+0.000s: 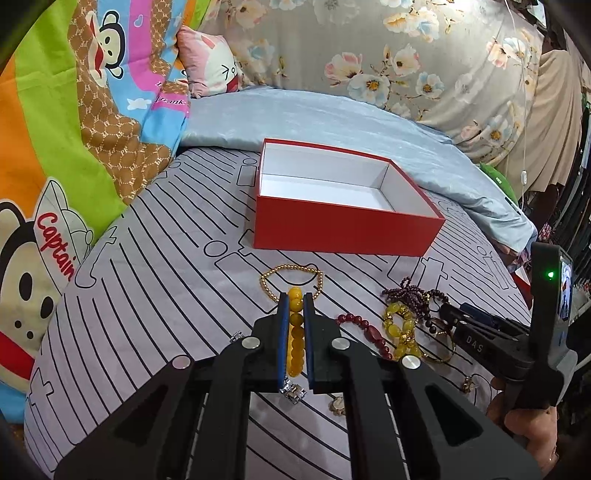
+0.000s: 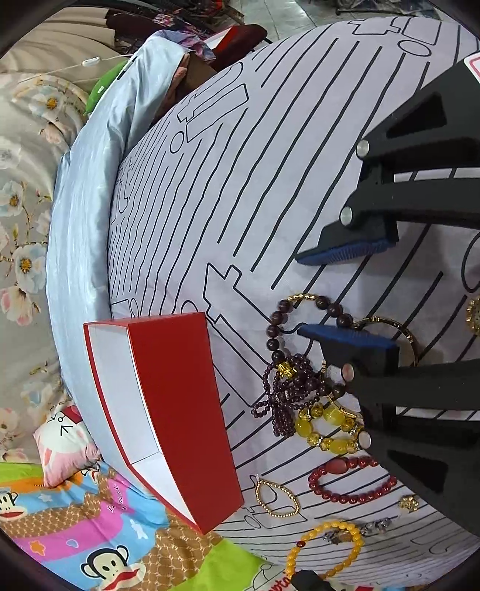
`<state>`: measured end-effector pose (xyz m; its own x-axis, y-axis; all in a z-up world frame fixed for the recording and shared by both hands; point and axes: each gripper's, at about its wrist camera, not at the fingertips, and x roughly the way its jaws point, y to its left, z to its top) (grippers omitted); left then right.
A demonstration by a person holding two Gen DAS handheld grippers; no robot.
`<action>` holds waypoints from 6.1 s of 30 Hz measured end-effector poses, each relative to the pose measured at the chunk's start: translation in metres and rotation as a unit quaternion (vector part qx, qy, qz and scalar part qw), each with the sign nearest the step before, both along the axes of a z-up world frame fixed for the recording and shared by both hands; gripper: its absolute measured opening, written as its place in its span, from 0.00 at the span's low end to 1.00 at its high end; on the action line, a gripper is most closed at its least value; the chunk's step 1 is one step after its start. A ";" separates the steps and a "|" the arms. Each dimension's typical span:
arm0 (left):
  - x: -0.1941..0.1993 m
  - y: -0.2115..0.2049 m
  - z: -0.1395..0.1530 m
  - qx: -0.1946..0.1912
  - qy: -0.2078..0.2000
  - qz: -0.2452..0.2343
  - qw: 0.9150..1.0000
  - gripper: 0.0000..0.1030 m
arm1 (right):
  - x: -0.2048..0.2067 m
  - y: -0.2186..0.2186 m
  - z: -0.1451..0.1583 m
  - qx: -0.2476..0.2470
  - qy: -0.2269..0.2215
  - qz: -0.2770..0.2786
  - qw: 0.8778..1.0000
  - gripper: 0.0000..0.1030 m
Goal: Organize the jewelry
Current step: 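Grasp the yellow bead bracelet with the left tool while the right grasps a dark bead bracelet, then carry both bracelets into the red box and open both tools, then grasp the silver wristwatch with the left tool while the right grasps the dark bead strand, then lower the watch and bead strand into the red box and open both tools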
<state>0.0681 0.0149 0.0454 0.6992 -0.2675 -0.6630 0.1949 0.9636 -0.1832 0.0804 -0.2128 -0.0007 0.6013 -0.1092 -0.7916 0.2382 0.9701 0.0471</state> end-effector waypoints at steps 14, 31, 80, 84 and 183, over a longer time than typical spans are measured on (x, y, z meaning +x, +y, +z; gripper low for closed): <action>0.004 -0.013 0.036 0.007 -0.024 -0.030 0.999 0.07 | -0.011 -0.009 0.048 0.032 -0.045 0.021 0.998 0.07; 0.149 -0.047 0.091 0.028 -0.069 -0.048 0.996 0.07 | 0.113 -0.004 0.124 0.033 -0.119 0.093 0.988 0.07; 0.040 0.001 -0.007 0.061 0.013 0.046 0.997 0.59 | -0.027 0.020 0.048 0.004 -0.050 0.074 0.996 0.47; 0.027 0.003 -0.013 0.062 0.019 0.053 0.996 0.64 | -0.040 0.023 0.040 0.010 -0.042 0.072 0.996 0.48; 0.044 -0.004 0.050 0.009 -0.030 0.021 0.999 0.23 | 0.016 -0.005 0.107 0.047 -0.123 0.078 0.988 0.05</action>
